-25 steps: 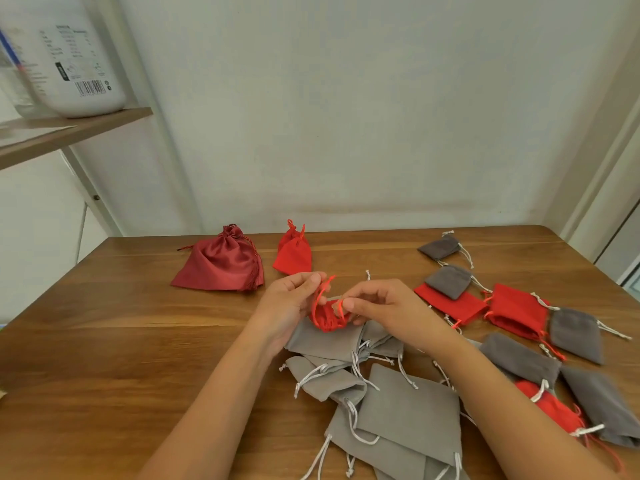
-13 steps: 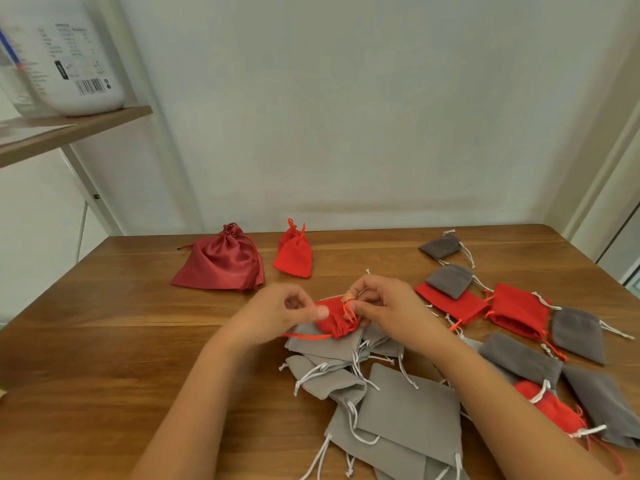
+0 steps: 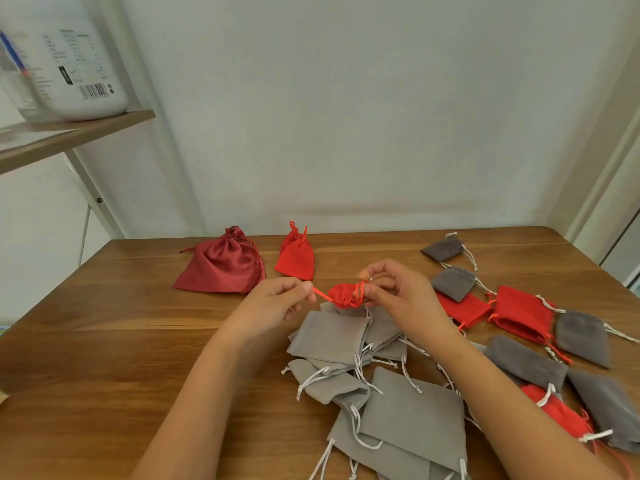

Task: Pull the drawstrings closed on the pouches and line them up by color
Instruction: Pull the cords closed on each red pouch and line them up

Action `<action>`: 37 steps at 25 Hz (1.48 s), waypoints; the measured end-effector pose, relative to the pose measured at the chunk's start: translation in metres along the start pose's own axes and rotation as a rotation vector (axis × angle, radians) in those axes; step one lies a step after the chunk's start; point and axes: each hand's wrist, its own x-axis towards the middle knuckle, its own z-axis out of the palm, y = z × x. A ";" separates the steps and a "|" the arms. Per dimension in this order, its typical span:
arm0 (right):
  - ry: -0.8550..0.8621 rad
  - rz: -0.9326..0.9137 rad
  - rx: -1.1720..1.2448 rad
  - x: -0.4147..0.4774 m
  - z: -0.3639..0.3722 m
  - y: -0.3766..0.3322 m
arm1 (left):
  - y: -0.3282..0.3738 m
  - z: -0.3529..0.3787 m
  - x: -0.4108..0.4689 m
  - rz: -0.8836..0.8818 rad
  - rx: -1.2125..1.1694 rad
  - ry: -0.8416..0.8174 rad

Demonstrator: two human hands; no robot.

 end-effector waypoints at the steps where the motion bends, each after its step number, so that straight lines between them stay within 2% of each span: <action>1: -0.037 -0.012 -0.037 -0.001 0.000 0.000 | 0.001 0.003 0.001 -0.030 -0.136 0.023; 4: -0.158 -0.009 -0.115 -0.002 0.002 -0.001 | 0.002 0.016 0.002 -0.095 -0.426 0.014; 8: -0.214 -0.005 -0.223 -0.004 0.005 -0.002 | -0.001 0.027 0.003 -0.087 -0.353 -0.027; 17: -0.245 0.010 -0.081 -0.005 0.004 0.000 | -0.004 0.028 0.009 -0.160 -0.490 0.082; 21: -0.297 0.045 -0.048 -0.005 0.004 0.000 | -0.002 0.027 0.007 -0.126 -0.422 0.081; 25: -0.375 0.091 0.052 -0.003 0.000 -0.002 | 0.000 0.029 0.004 -0.047 -0.155 0.042; 27: -0.393 0.103 0.090 -0.004 -0.005 -0.006 | -0.001 0.029 0.004 -0.032 -0.101 0.029; 29: -0.400 0.093 0.042 -0.005 -0.010 -0.010 | -0.002 0.029 0.004 -0.027 -0.071 -0.003; 34: -0.263 -0.045 -0.224 -0.003 -0.011 -0.008 | -0.001 0.028 0.002 0.004 0.068 -0.136; 37: -0.294 0.029 -0.220 -0.005 0.000 -0.008 | 0.001 0.029 0.000 0.018 0.080 -0.239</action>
